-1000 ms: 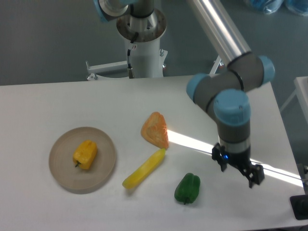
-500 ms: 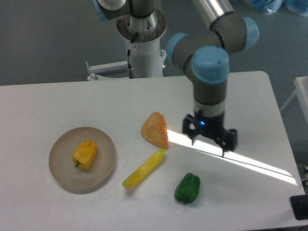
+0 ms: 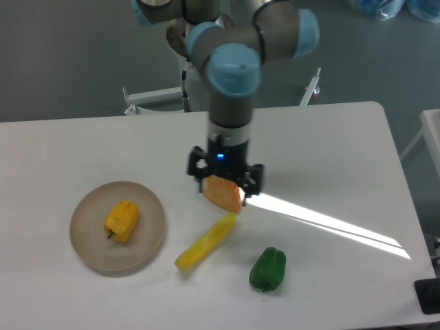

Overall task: Pick up the yellow pepper from the plate
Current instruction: 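Move the open gripper over the yellow pepper on the plate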

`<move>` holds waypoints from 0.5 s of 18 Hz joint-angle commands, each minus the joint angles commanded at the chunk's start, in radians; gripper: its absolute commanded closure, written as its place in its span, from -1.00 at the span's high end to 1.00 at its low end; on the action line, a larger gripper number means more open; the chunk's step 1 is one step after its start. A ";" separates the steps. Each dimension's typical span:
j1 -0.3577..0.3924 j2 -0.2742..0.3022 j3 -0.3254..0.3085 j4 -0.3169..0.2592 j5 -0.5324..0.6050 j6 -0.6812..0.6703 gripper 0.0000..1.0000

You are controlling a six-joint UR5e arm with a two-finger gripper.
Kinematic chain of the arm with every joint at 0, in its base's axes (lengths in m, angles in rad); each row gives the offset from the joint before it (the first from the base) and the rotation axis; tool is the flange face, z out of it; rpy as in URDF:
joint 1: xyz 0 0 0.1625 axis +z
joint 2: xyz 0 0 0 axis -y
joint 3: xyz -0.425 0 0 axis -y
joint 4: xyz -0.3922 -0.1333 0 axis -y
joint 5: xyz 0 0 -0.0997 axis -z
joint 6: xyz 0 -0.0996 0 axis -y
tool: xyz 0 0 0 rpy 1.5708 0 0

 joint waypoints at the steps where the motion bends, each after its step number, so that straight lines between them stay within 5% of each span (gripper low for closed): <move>1: -0.017 -0.006 -0.005 0.012 -0.003 -0.015 1.00; 5: -0.081 -0.020 -0.072 0.115 0.000 -0.042 1.00; 9: -0.114 -0.017 -0.121 0.132 0.002 -0.045 1.00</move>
